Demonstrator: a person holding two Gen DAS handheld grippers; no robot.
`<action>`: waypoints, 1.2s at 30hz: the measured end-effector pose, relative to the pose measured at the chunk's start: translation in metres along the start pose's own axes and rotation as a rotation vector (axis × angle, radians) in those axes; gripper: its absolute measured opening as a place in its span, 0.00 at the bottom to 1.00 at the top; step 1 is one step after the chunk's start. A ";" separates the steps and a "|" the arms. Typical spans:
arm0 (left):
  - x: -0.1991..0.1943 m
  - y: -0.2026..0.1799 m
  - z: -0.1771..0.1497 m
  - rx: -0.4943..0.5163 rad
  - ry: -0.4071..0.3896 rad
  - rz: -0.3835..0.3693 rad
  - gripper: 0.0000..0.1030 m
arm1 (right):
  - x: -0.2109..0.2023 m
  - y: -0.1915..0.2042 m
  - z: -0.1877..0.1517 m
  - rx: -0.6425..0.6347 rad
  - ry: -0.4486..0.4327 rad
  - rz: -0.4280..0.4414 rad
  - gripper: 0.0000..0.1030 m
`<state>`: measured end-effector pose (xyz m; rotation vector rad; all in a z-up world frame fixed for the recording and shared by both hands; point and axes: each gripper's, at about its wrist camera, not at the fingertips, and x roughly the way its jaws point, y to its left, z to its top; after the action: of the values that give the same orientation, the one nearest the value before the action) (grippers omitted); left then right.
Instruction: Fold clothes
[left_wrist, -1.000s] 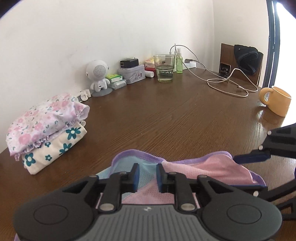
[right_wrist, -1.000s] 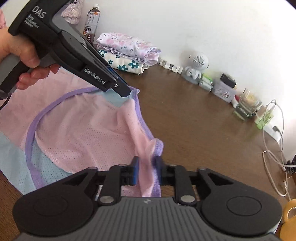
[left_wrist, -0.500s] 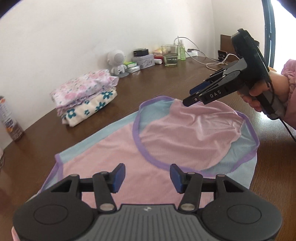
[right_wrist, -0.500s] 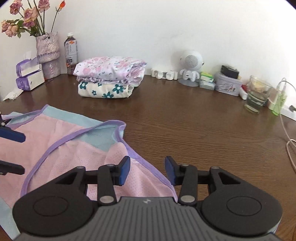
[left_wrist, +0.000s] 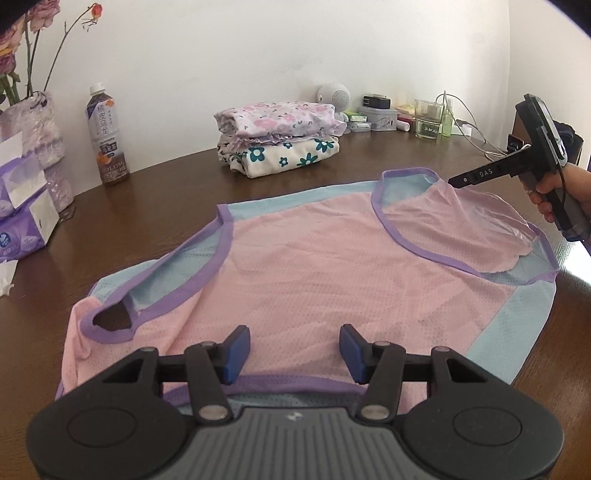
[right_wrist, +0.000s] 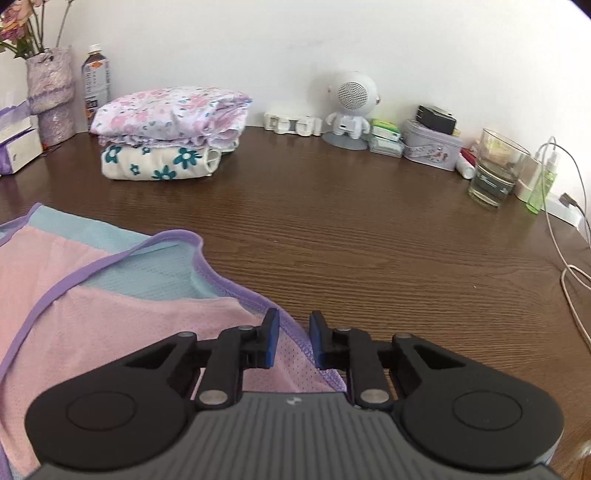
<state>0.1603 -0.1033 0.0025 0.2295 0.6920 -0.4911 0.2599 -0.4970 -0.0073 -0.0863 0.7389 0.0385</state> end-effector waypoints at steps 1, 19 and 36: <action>0.000 0.000 -0.001 -0.007 -0.003 -0.003 0.52 | 0.000 -0.004 0.000 0.023 0.002 0.000 0.20; -0.003 0.005 -0.011 -0.063 -0.054 0.004 0.54 | 0.027 0.022 0.026 0.016 0.020 0.022 0.07; -0.005 0.018 -0.015 -0.138 -0.073 0.006 0.54 | -0.051 -0.026 -0.042 0.087 -0.006 -0.053 0.26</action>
<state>0.1575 -0.0808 -0.0048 0.0834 0.6509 -0.4420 0.1955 -0.5271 -0.0025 -0.0228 0.7314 -0.0444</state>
